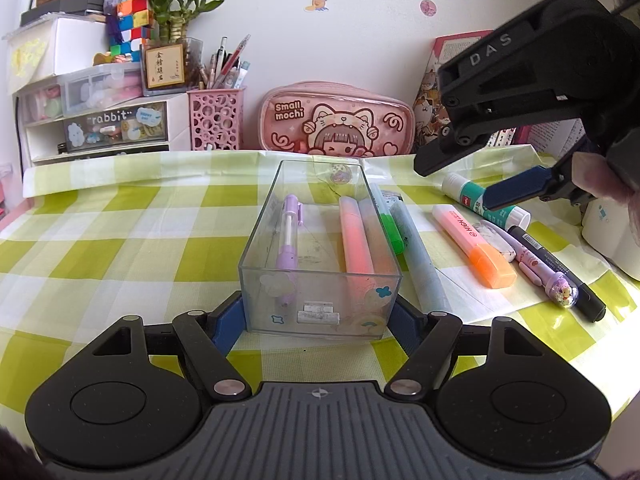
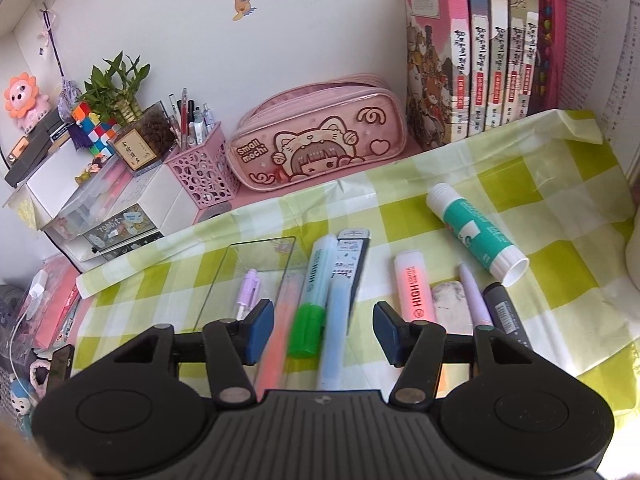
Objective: Organize stationery
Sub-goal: 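Move the right gripper to the orange highlighter and grasp it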
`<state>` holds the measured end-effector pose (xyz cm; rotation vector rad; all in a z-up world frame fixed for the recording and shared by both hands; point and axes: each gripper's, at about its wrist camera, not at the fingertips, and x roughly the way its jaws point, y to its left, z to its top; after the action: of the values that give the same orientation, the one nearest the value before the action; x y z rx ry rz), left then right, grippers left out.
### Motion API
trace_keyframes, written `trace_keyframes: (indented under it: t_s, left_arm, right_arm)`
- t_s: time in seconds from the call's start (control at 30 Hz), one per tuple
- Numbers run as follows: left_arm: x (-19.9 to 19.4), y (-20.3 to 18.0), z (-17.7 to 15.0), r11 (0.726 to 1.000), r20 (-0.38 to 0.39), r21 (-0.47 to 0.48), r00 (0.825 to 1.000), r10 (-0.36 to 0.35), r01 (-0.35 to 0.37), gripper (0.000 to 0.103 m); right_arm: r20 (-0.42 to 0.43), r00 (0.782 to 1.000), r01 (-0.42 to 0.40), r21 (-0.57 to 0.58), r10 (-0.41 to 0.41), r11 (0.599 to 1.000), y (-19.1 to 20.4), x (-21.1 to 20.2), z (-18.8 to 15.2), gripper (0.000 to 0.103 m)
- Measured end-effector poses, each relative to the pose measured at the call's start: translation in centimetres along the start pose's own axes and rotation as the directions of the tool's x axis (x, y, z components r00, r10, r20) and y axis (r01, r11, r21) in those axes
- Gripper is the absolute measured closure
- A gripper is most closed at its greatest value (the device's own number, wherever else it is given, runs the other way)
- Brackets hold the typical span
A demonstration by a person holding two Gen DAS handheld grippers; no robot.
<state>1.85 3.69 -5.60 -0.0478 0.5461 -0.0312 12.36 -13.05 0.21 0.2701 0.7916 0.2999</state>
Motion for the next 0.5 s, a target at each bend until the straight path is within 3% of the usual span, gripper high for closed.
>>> trace_keyframes:
  t_s: [0.5]
  left_arm:
    - [0.1,-0.1,0.0,1.0,-0.001,-0.001,1.0,0.0,0.0,0.03]
  right_arm:
    - [-0.026,0.999,0.034,-0.001,-0.034,0.999,-3.1,2.0,-1.3,0.039]
